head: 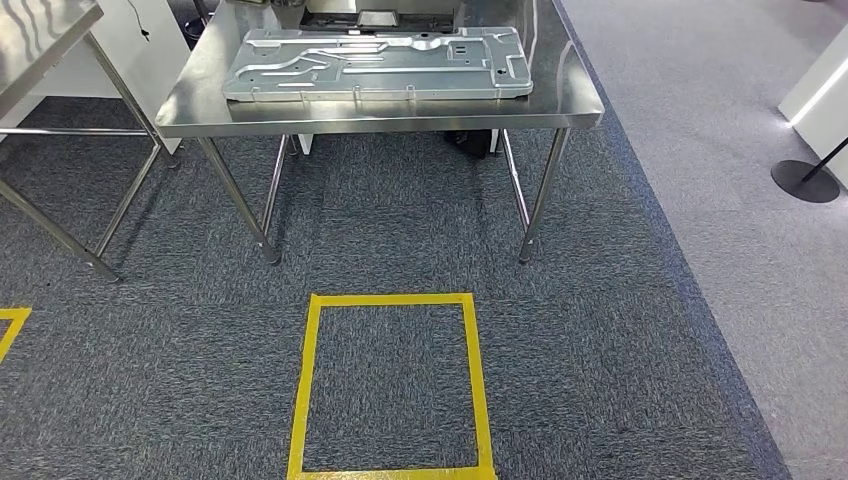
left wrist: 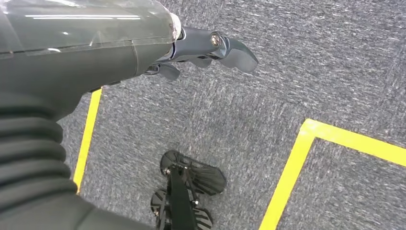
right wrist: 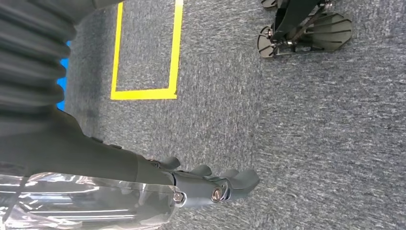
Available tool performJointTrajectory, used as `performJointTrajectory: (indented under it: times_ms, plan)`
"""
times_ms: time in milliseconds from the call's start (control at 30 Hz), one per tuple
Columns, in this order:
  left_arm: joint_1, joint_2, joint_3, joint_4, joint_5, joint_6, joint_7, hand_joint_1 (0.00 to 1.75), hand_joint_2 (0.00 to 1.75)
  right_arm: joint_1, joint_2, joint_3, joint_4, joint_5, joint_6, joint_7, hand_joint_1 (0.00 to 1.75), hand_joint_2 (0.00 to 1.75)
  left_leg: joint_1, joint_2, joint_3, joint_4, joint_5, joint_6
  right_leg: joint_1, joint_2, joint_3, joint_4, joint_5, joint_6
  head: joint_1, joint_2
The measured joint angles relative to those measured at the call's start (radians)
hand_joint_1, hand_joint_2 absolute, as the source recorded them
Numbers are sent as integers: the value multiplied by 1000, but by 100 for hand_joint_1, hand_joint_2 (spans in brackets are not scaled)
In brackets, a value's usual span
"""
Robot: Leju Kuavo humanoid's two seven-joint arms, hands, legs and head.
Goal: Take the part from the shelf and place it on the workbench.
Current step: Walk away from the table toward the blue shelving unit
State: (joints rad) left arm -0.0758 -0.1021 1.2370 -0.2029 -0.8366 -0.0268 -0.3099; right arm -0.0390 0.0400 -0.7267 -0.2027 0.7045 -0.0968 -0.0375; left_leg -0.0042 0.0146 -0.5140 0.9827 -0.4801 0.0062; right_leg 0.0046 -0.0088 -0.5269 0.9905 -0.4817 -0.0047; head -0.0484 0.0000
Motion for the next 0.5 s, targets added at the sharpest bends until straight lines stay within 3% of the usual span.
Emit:
performJointTrajectory:
  times_ms: [500]
  plan:
    - [69, 32, -370, -47, 265, 9, 97, 0, 0, 53, -8, 209, -47, -223, 29, 13, 0, 0, 0, 0, -1, 1, 0, 0, -1, 0, 0, 0, 0, 0, 0, 0]
